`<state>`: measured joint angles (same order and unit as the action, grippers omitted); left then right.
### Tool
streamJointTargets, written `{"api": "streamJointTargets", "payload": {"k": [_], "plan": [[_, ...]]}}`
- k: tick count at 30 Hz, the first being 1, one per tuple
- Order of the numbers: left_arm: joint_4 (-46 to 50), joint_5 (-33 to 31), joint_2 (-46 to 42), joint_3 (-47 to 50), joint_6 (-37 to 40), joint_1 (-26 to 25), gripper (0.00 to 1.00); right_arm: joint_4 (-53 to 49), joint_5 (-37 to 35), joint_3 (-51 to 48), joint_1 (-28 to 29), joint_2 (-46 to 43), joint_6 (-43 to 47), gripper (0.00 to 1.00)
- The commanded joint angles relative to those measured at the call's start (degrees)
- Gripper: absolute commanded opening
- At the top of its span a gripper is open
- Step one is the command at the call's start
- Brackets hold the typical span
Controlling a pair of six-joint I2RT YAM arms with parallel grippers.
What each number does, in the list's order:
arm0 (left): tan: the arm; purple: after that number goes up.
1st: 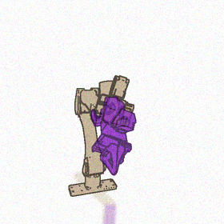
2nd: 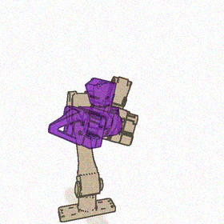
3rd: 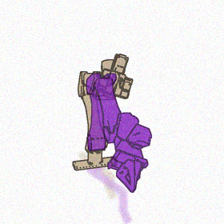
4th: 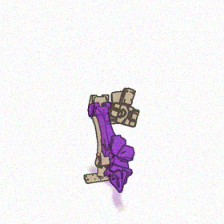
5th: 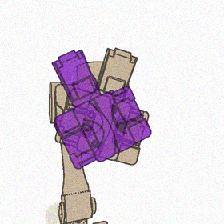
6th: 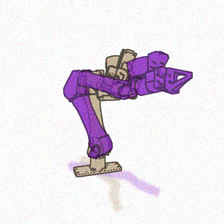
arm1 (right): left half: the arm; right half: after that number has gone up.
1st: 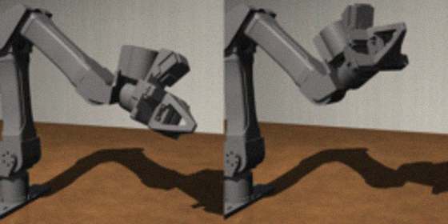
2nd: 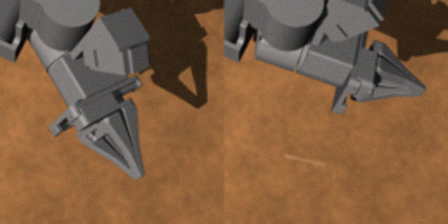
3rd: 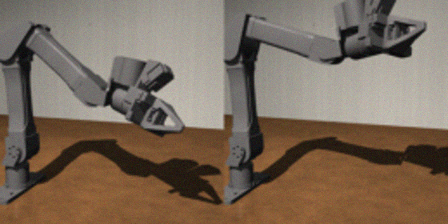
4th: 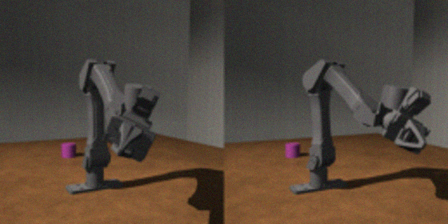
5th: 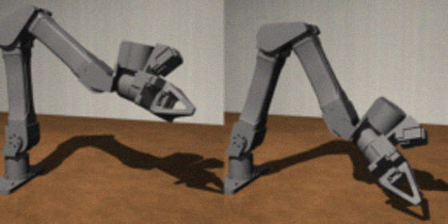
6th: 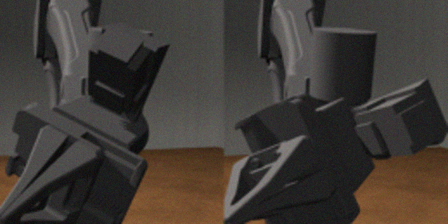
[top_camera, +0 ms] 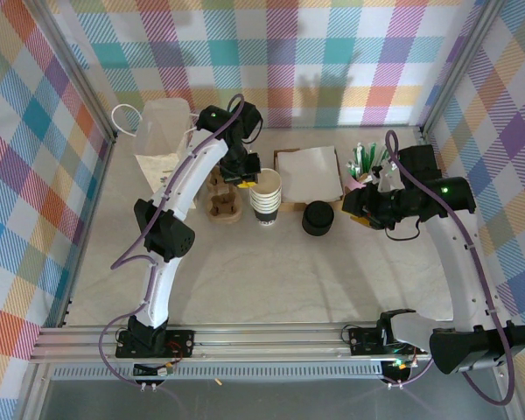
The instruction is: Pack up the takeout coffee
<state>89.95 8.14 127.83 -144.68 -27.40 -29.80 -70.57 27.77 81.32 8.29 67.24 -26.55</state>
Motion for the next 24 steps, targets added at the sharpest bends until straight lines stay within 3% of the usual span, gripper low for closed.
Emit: {"api": "streamJointTargets", "payload": {"k": [1,24], "plan": [[2.42,1.44,0.67,-0.84,0.54,0.47,0.11,0.22,1.49,-0.64,0.32,-1.11,0.18,0.42],[2.16,2.14,-0.60,-0.98,-0.57,1.28,0.00,0.14,1.40,-0.38,0.32,-1.26,0.29,0.42]]}}
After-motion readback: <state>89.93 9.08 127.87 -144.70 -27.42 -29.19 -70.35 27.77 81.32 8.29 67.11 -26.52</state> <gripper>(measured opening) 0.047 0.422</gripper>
